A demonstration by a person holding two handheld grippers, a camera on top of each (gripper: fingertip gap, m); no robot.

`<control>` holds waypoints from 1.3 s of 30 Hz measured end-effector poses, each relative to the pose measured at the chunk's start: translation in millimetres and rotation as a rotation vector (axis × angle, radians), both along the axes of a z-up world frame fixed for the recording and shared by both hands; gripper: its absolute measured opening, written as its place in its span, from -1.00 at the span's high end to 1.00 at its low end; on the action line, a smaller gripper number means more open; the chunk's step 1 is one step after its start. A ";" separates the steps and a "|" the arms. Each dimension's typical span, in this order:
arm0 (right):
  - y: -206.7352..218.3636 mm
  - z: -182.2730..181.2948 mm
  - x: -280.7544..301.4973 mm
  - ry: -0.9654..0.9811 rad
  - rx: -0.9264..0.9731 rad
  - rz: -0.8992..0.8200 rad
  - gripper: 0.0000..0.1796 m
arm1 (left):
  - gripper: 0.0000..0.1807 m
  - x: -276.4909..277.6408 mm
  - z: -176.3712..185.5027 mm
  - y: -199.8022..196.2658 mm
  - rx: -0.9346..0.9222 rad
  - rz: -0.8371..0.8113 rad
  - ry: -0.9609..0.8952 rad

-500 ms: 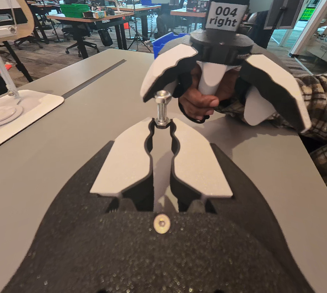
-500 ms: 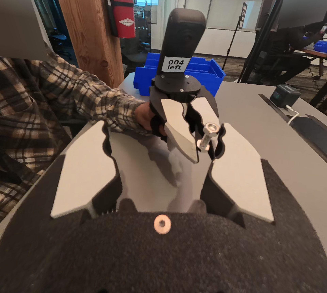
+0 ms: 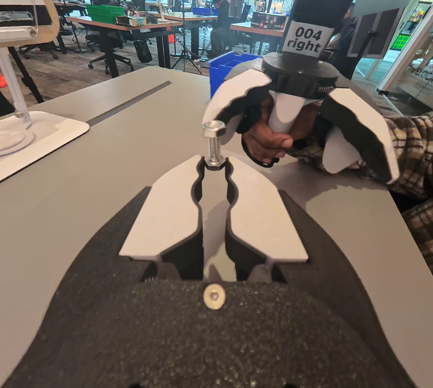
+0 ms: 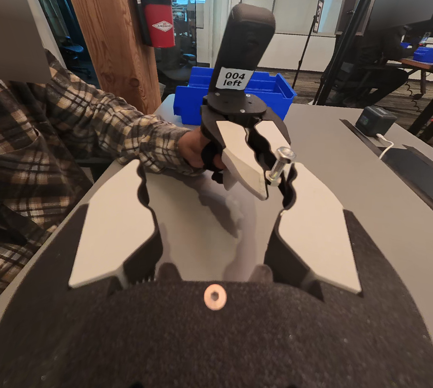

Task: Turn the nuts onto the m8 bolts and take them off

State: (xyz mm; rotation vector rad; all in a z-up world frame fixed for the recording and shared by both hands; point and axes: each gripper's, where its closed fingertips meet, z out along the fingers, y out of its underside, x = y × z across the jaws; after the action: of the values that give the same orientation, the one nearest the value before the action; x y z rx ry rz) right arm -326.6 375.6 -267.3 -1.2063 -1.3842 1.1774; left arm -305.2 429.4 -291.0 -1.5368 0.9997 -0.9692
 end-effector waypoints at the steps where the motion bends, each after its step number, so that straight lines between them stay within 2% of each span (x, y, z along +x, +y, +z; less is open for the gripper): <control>1: 1.5 1.9 0.3 0.012 -0.007 -0.006 -0.26 | 0.83 0.6 1.0 -1.5 0.004 -0.009 -0.003; 5: -3.4 2.4 -2.9 0.022 -0.008 0.013 -0.27 | 0.83 13.1 -1.4 -13.6 0.036 -0.058 0.031; 8: -4.1 -0.5 -4.7 0.003 0.003 0.008 -0.33 | 0.83 8.1 -3.3 -6.8 0.023 -0.025 0.034; 11: -0.2 0.4 -1.4 0.006 -0.005 -0.002 -0.27 | 0.83 -1.3 0.0 0.9 -0.010 0.003 -0.001; 16: -1.9 4.1 -2.8 0.031 -0.011 0.003 -0.28 | 0.83 12.7 -1.0 -13.1 0.004 -0.062 0.012; 19: -3.8 0.1 -5.0 0.006 -0.001 0.004 -0.35 | 0.83 8.0 -3.9 -6.3 -0.007 -0.028 0.018; 22: -0.5 1.0 -1.5 0.009 -0.003 -0.004 -0.29 | 0.83 -1.6 -1.5 2.3 -0.036 0.004 -0.012; 27: -2.4 2.3 -4.0 0.025 -0.014 0.004 -0.31 | 0.83 10.8 2.1 -12.5 0.004 -0.060 -0.003; 30: -4.3 -1.5 -6.4 0.002 -0.002 0.006 -0.36 | 0.82 4.3 -0.2 -4.1 -0.022 -0.021 -0.007; 32: -2.6 -2.1 -4.1 -0.002 -0.001 0.006 -0.29 | 0.83 -4.2 0.5 4.1 -0.049 0.012 -0.030; 39: -4.3 2.8 -5.1 0.031 -0.019 0.014 -0.31 | 0.82 11.3 1.1 -13.1 -0.007 -0.066 -0.001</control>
State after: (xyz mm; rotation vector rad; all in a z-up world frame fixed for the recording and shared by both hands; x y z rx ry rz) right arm -331.7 371.3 -264.5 -1.1892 -1.3632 1.2162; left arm -293.9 416.3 -289.9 -1.5173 1.0523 -1.0208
